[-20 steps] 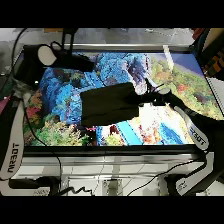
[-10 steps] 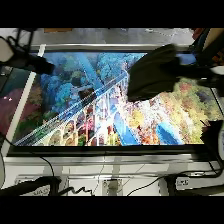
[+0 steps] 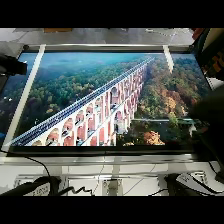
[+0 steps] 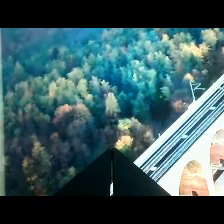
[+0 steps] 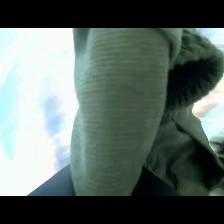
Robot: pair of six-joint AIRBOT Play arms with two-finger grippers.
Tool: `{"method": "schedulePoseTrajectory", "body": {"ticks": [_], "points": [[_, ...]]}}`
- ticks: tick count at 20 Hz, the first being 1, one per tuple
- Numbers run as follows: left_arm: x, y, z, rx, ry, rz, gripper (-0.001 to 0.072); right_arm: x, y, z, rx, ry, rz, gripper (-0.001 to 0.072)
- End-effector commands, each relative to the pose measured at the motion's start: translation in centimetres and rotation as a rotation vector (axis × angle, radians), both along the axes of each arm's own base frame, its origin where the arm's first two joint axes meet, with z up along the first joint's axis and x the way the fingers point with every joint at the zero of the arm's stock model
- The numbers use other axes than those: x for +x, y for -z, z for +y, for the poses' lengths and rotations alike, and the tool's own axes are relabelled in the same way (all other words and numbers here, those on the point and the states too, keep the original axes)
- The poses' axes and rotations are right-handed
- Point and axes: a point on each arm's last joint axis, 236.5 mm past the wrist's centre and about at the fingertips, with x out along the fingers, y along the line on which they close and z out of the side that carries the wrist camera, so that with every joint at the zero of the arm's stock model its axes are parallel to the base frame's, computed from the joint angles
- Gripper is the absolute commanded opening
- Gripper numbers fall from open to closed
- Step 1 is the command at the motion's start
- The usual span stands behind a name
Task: Fold the clothes and pants, and hang the long-sleeved shirts on hangers.
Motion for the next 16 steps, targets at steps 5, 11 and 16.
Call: {"method": "schedulePoseTrajectory", "body": {"ticks": [5,11,16], "points": [[-0.1,0.0,0.4,-0.013,-0.008,-0.001,0.0017,-22.1,3.4,-9.5,-0.039,0.678,0.401,0.0032],[-0.1,0.0,0.4,-0.013,-0.007,-0.001,0.0017,-28.6,5.9,-8.9,0.129,0.944,0.449,0.0542],[-0.1,0.0,0.4,-0.013,-0.008,-0.001,0.0017,-28.6,6.0,-9.2,0.125,0.945,0.442,0.0682]]}}
